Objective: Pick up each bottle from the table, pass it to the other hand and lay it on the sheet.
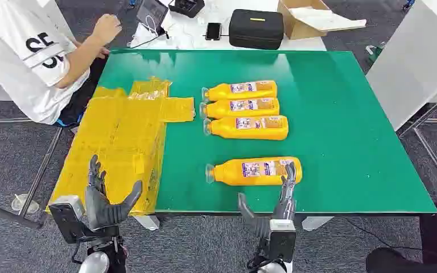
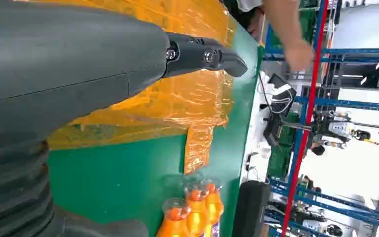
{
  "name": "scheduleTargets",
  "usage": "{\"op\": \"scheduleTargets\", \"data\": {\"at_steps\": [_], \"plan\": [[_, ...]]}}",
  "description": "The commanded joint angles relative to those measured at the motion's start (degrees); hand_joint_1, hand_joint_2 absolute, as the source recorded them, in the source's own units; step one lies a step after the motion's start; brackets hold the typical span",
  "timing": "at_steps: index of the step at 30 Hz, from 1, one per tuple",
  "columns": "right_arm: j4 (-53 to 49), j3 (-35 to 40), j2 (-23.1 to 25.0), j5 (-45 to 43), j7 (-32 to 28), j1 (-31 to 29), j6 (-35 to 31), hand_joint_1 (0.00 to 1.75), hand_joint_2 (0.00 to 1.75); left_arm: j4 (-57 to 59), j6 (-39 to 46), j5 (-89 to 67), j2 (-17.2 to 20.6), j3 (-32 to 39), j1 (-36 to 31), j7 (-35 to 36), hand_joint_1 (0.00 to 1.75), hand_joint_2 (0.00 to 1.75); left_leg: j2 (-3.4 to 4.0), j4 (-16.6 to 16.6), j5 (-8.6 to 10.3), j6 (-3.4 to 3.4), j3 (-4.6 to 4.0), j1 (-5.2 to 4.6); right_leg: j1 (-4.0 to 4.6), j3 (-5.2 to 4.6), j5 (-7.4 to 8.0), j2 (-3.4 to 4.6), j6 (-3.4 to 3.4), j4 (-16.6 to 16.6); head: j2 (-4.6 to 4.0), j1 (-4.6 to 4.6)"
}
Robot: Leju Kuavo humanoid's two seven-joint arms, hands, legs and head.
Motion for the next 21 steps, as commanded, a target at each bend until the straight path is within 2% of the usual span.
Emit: {"op": "scheduleTargets", "data": {"at_steps": [1, 21], "plan": [[1.97, -2.17, -0.72, -0.02, 0.11, -0.22, 0.78, 0.0, 1.75, 3.57, 0.87, 0.53, 0.51, -1.24, -1.54, -0.69, 0.0, 1.75, -0.02, -0.07, -0.09, 0.05, 0.35, 0.03, 0.06, 0.39, -0.1, -0.1, -0.09, -0.1, 0.0, 0.0], [3.01, -1.94, -0.86, 1.49, 0.11, -0.8, -0.07, 0.0, 1.75, 1.73, 1.4, 0.77, 1.14, -0.9, -0.75, -0.61, 0.0, 1.75, 0.03, -0.05, -0.06, 0.03, 0.21, 0.02, 0.04, 0.23, -0.05, -0.02, -0.07, -0.07, 0.0, 0.0]]}}
